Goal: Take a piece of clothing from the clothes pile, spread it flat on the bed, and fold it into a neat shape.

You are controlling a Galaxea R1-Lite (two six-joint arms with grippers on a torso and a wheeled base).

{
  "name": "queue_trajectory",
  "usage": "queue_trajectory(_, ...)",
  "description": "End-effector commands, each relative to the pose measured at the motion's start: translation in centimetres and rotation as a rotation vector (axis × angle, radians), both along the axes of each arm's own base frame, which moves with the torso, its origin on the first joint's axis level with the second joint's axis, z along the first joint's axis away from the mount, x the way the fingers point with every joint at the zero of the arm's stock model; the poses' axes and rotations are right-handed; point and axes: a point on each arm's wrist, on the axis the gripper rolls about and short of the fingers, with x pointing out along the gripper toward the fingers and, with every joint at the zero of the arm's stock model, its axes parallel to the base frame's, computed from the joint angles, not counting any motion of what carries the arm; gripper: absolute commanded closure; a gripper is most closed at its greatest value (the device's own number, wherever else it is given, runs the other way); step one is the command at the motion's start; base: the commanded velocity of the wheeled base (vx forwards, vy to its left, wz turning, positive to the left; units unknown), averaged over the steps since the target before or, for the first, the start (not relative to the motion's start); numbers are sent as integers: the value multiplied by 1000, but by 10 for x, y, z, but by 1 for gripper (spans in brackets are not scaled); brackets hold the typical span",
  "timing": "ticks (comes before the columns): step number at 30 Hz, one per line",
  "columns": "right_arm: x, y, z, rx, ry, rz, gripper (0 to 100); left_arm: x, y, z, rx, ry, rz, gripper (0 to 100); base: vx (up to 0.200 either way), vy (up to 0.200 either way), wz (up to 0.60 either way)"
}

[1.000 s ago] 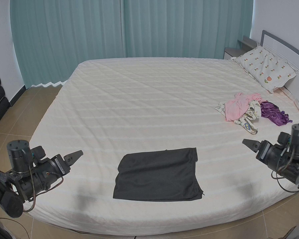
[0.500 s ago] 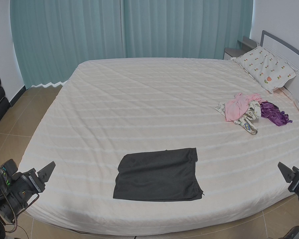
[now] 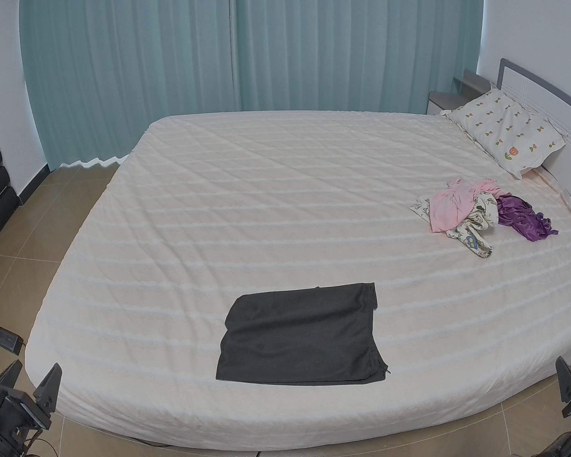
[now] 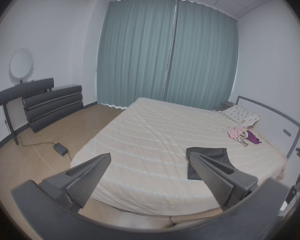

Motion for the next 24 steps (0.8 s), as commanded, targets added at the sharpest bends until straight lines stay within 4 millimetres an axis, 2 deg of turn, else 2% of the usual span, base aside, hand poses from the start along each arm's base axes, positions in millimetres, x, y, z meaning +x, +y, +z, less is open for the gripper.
queue_trajectory(1,-25,1,-13,-78,-139,-49,0,-46,7,-24,107,-181,78,0,0,0,0)
queue_trajectory(6,-25,0,-12,-182,-124,-46,0,-49,5,-24,134,-210,140,0,0,0,0)
queue_trajectory(8,-25,1,-13,-268,-110,-39,0,-52,3,-25,185,-264,68,0,0,0,0)
queue_trajectory(11,-25,1,-13,-301,-106,-26,0,-52,3,-25,176,-266,70,0,0,0,0)
queue_trajectory(15,-25,3,-13,-295,-114,69,0,-52,2,-25,186,-268,35,0,0,0,0)
queue_trajectory(20,-24,6,-13,-287,-142,227,0,-51,-1,-28,178,-251,-108,0,0,0,0)
queue_trajectory(24,-24,6,-13,-284,-138,229,0,-51,-1,-30,180,-232,-120,0,0,0,0)
